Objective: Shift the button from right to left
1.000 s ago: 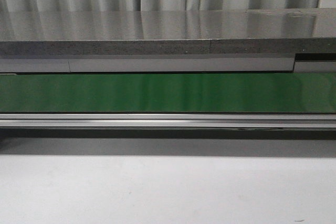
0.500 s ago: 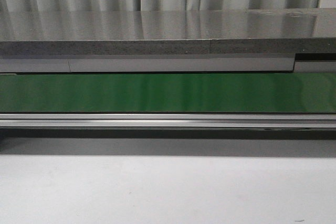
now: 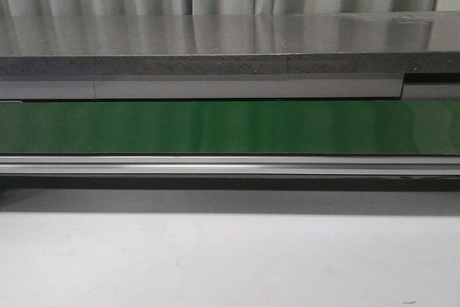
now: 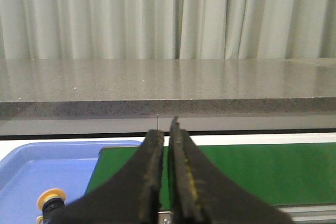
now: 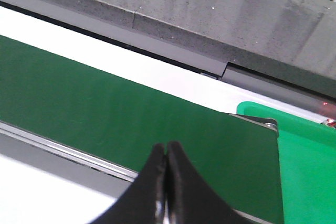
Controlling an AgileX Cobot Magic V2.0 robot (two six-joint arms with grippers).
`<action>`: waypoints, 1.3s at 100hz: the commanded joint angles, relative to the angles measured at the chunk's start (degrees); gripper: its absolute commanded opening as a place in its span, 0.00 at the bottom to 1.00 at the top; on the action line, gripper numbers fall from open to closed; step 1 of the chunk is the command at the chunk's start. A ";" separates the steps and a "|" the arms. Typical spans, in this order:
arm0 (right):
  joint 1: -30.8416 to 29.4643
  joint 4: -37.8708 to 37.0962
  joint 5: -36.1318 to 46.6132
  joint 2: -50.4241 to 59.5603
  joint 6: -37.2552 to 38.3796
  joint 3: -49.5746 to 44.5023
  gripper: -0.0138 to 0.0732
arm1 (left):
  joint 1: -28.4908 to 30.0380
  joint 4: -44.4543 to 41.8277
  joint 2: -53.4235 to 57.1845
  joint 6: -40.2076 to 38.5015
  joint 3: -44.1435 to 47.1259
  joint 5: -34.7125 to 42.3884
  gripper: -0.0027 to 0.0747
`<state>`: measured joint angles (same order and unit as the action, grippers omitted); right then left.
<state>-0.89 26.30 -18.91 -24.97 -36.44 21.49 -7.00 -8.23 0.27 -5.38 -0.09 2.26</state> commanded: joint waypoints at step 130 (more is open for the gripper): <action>1.27 -26.30 20.44 23.99 35.51 -23.02 0.08 | -0.31 0.49 2.09 -0.64 2.34 4.63 0.04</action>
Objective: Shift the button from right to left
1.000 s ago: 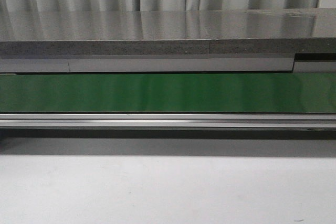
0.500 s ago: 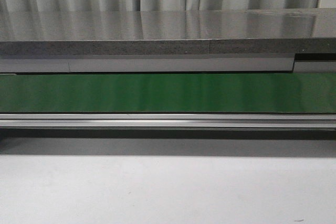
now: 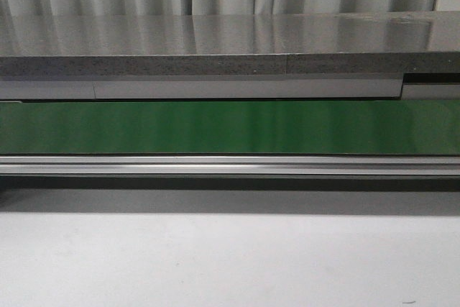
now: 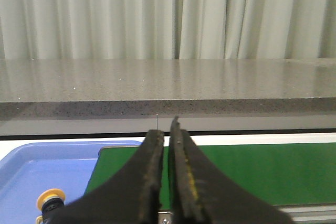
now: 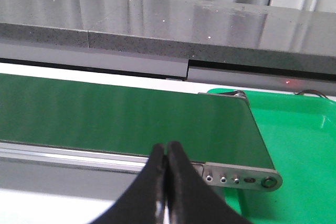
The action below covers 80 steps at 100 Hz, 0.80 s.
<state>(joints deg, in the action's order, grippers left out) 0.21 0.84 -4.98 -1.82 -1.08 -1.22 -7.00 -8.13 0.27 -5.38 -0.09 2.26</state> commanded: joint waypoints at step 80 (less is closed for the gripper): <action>0.16 -1.82 5.34 3.29 0.14 -0.50 0.08 | -0.31 0.39 2.09 -0.64 2.34 4.63 0.04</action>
